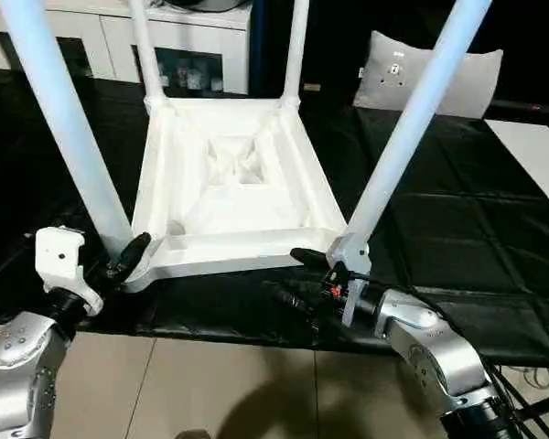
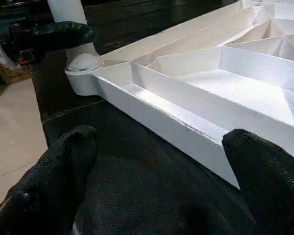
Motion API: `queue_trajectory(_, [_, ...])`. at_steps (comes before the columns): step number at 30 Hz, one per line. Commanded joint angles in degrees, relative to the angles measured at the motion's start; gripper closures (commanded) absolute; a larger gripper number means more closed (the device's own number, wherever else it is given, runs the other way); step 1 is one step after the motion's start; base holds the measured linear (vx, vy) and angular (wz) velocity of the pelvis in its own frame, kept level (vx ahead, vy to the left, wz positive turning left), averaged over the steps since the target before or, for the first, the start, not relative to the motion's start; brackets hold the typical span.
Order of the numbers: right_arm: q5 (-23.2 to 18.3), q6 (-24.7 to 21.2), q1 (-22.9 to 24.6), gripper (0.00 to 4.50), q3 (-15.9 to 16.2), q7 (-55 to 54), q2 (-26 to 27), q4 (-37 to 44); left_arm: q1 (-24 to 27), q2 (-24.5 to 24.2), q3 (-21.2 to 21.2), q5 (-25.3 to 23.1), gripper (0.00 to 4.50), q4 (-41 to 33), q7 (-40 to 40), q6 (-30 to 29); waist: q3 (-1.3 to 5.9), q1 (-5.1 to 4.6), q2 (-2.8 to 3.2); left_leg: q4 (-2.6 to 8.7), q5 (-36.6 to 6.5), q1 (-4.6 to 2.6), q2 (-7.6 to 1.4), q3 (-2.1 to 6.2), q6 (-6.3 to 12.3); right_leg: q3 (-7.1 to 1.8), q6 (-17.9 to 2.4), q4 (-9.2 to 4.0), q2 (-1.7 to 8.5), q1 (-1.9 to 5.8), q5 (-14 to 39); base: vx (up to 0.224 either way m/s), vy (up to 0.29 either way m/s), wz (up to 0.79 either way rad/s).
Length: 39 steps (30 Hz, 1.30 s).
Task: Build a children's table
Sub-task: Flip table
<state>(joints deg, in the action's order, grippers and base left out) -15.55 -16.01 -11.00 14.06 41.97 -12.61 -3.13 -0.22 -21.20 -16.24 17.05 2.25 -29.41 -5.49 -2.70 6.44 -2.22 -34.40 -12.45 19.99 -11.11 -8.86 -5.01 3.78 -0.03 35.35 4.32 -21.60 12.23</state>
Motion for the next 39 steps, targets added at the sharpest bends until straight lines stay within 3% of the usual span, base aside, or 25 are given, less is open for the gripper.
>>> queue_trajectory(1, [0.3,0.3,0.0,0.0,-0.4,0.2,-0.4,0.0,0.7,1.2,0.2,0.2,1.98,-1.7,1.2,0.9,2.8,0.11,1.57,5.32,-11.6,-0.14,-2.27,0.48,-1.3,-2.9,-11.3,-3.38,3.7,2.17,2.5,0.0,0.0,0.0])
queue_trajectory(3, [0.3,0.4,-0.1,0.0,-0.5,0.2,-0.3,-0.2,1.3,1.8,0.2,0.4,2.07,-2.3,1.8,1.0,2.81,0.11,1.57,5.29,-11.3,-0.08,-2.26,0.46,-1.16,-2.92,-11.2,-3.39,3.69,2.21,2.3,0.0,0.0,0.0])
queue_trajectory(4, [0.3,0.4,-0.2,0.0,-0.5,0.1,-0.3,-0.3,1.5,2.4,0.2,0.7,2.23,-2.7,2.3,0.8,2.76,0.01,1.01,5.29,-11.1,-0.02,-2.21,0.39,-0.89,-2.92,-10.9,-3.47,3.62,2.25,2.6,0.0,0.0,0.0])
queue_trajectory(5, [0.4,0.6,-0.5,0.0,-0.4,0.2,-0.2,-0.6,1.9,3.6,0.0,1.5,2.34,-3.6,3.4,-0.4,2.79,0.14,0.82,5.27,-10.8,-0.04,-2.3,0.37,-0.73,-2.95,-11.0,-3.31,3.76,2.26,3.1,0.0,0.0,0.0])
queue_trajectory(9, [0.6,0.8,-0.8,0.0,-0.3,0.2,0.0,-1.1,2.4,5.7,-0.4,3.0,2.39,-4.7,4.8,-1.9,2.84,0.03,0.83,5.13,-9.4,0.07,-2.22,0.3,-0.4,-2.98,-10.7,-3.34,3.66,2.23,2.5,0.0,0.0,0.0])
queue_trajectory(10, [0.2,0.6,-0.9,0.0,-0.4,0.3,0.3,-1.2,2.8,7.8,-0.9,4.9,2.39,-5.6,6.9,-4.0,2.82,0.0,0.25,5.07,-8.7,0.14,-2.31,0.18,-0.12,-3.03,-10.9,-3.26,3.76,2.28,2.0,0.0,0.0,0.0])
queue_trajectory(12, [-0.1,0.4,-1.0,0.0,-0.5,0.3,0.6,-1.1,3.2,9.8,-1.2,6.7,2.39,-6.6,8.6,-5.5,2.72,0.03,0.51,5.09,-8.5,0.24,-2.28,0.22,0.18,-2.96,-10.8,-3.38,3.7,2.21,2.6,0.0,0.0,0.0])
queue_trajectory(17, [-0.5,-0.2,-1.3,0.0,-1.5,-1.7,2.0,-1.4,3.9,15.8,-1.8,14.3,2.41,-8.1,12.4,-11.0,2.7,-0.05,-0.07,4.95,-7.6,0.34,-2.19,-0.02,0.69,-3.09,-10.5,-3.44,3.69,2.16,3.8,0.0,0.0,0.0])
queue_trajectory(22, [-0.3,-1.6,-2.0,0.0,-2.5,-4.1,2.9,-2.3,3.5,18.7,-3.0,20.5,2.41,-7.8,14.9,-19.1,2.52,0.04,-0.07,4.91,-8.9,0.28,-1.95,-0.27,0.19,-3.21,-9.8,-3.9,3.58,1.9,8.3,0.0,0.0,0.0])
queue_trajectory(25, [-0.5,-1.6,-2.9,0.0,-3.9,-6.1,4.1,-3.4,3.8,18.3,-1.4,18.8,2.41,-8.2,13.5,-21.6,2.51,-0.08,-0.03,5.02,-9.3,0.21,-1.94,-0.2,0.13,-3.18,-8.4,-4.12,3.41,1.77,9.8,0.0,0.0,0.0])
queue_trajectory(29, [-4.0,-0.8,-6.7,0.0,-9.4,-11.8,9.1,-7.1,5.0,17.6,2.6,16.9,2.41,-10.1,11.1,-24.4,2.55,-0.16,-0.02,5.29,-10.5,-0.1,-2.12,-0.11,-0.62,-3.18,-7.5,-4.17,3.37,1.5,10.6,0.0,0.0,0.0])
queue_trajectory(34, [-9.2,-0.4,-9.9,0.0,-12.5,-11.0,13.0,-9.2,4.6,16.7,5.0,18.1,2.41,-11.2,11.5,-25.9,2.89,-0.05,-0.05,5.04,-7.3,0.1,-2.0,-0.2,-0.2,-3.14,-7.7,-3.48,3.26,1.79,4.9,0.0,0.0,0.0])
queue_trajectory(38, [-9.1,-0.4,-11.0,0.0,-13.0,-11.3,13.8,-10.4,4.4,16.4,5.4,17.7,2.41,-11.3,11.3,-26.4,2.81,-0.06,0.01,5.01,-6.4,0.15,-1.93,-0.33,-0.3,-3.12,-7.9,-3.52,3.31,1.89,4.5,0.0,0.0,0.0])
queue_trajectory(39, [-7.8,-0.7,-12.9,0.0,-13.4,-13.3,14.8,-13.5,4.1,16.4,5.7,17.5,2.41,-11.6,10.8,-26.7,2.8,-0.12,-0.44,5.08,-6.5,0.23,-1.9,-0.32,-0.35,-3.08,-7.7,-3.57,3.34,1.99,5.4,0.0,0.0,0.0])
